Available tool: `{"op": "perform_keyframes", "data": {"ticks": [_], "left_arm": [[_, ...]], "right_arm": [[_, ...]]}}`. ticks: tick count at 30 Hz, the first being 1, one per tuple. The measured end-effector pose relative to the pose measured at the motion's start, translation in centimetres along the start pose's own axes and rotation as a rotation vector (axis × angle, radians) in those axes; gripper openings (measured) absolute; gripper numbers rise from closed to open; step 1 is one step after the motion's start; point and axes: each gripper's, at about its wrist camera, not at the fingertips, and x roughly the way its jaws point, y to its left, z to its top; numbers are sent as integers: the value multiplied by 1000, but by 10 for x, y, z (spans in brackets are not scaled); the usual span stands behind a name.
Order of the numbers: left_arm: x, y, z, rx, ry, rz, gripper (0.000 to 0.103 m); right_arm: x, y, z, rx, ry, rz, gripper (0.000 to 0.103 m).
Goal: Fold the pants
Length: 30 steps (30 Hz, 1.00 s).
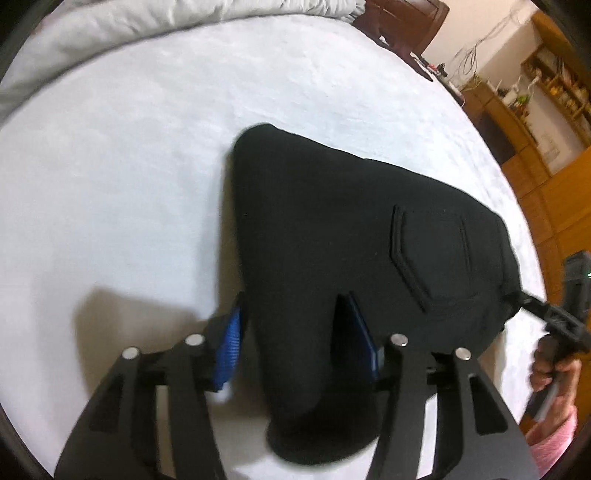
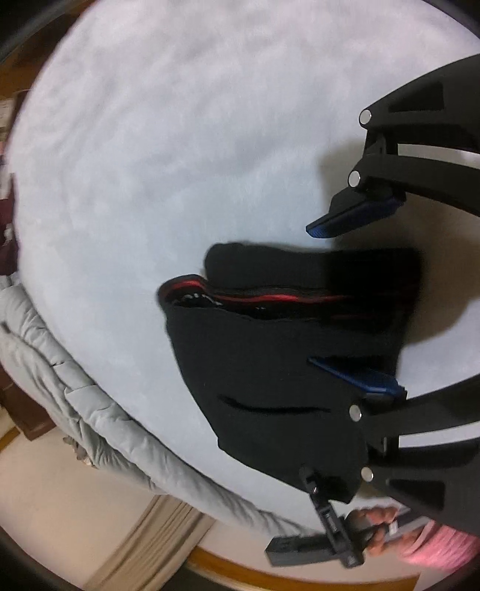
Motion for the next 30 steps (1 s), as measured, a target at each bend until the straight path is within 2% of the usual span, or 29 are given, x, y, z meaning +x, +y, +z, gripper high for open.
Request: {"op": "perform_keyframes", "data": {"ticks": [2, 4, 6, 8, 9, 11, 13, 16, 17, 20, 24, 26, 28, 30], "left_arm": [[-20, -4, -3, 9, -33, 33, 53], [-44, -7, -11, 11, -84, 50, 54], [-57, -15, -11, 12, -112, 42, 56], [-60, -30, -3, 9, -132, 37, 57], [-61, -33, -4, 11, -135, 33, 58], [-52, -39, -7, 7, -118, 34, 59], [-43, -31, -17, 6, -97, 66, 59], [-24, -32, -23, 40, -62, 111, 59], [-20, -31, -26, 45, -45, 121, 59], [-7, -30, -30, 62, -32, 148, 62], [-21, -28, -29, 31, -48, 148, 62], [-31, -27, -31, 22, -49, 148, 69], [-43, -29, -37, 9, -52, 175, 80], [-53, -32, -45, 3, -55, 200, 85]], "right_arm": [[-22, 13, -6, -55, -48, -107, 65], [-44, 32, -7, -112, -106, -169, 65], [-55, 48, -6, -135, -128, -83, 60], [-55, 62, -6, -167, -108, 13, 57], [-50, 70, -6, -185, -94, 35, 56], [-36, 74, -5, -193, -62, 19, 55], [-23, 67, -9, -168, -19, -11, 50], [-6, 44, -19, -120, 28, -52, 49], [-2, 38, -22, -104, 35, -37, 49], [1, 36, -28, -102, 24, -29, 49], [-16, 43, -33, -97, -15, -41, 51], [-38, 46, -42, -90, -50, -45, 52], [-48, 52, -47, -90, -68, -64, 57], [-60, 59, -60, -86, -64, -100, 62]]}}
